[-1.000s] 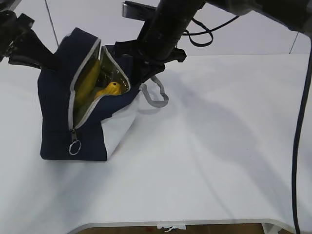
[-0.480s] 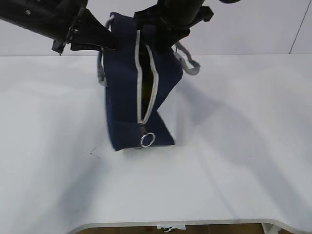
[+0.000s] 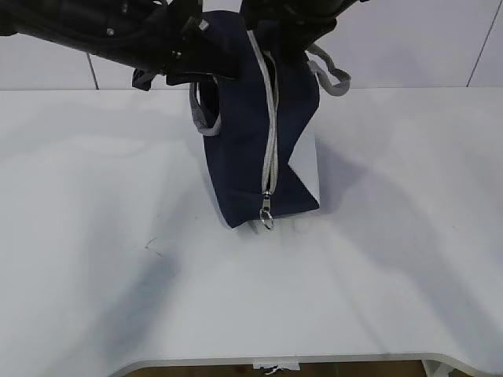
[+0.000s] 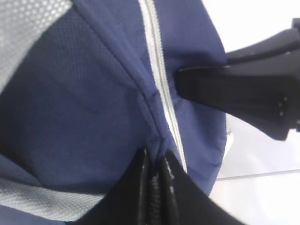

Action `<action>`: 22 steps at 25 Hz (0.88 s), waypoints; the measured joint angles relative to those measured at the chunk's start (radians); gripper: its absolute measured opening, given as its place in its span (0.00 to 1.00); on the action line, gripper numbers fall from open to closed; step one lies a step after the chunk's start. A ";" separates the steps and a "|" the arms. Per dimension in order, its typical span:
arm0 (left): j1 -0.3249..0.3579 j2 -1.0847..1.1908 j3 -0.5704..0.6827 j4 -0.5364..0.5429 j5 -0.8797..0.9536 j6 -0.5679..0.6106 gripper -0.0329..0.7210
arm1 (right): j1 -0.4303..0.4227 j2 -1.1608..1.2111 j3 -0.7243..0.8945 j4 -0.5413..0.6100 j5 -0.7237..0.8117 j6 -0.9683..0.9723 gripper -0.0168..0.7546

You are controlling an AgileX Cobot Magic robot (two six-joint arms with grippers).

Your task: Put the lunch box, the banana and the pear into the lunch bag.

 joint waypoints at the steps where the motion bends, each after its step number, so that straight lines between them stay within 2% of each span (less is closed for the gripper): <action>1: -0.001 0.004 0.000 -0.003 -0.004 0.000 0.06 | 0.000 0.000 0.006 -0.010 0.000 0.000 0.02; 10: -0.002 0.047 0.000 -0.042 -0.015 0.004 0.06 | 0.000 0.000 0.049 -0.027 -0.004 0.014 0.02; 22: -0.002 0.055 0.000 -0.044 -0.016 0.004 0.06 | 0.000 0.037 0.049 -0.006 -0.021 0.051 0.05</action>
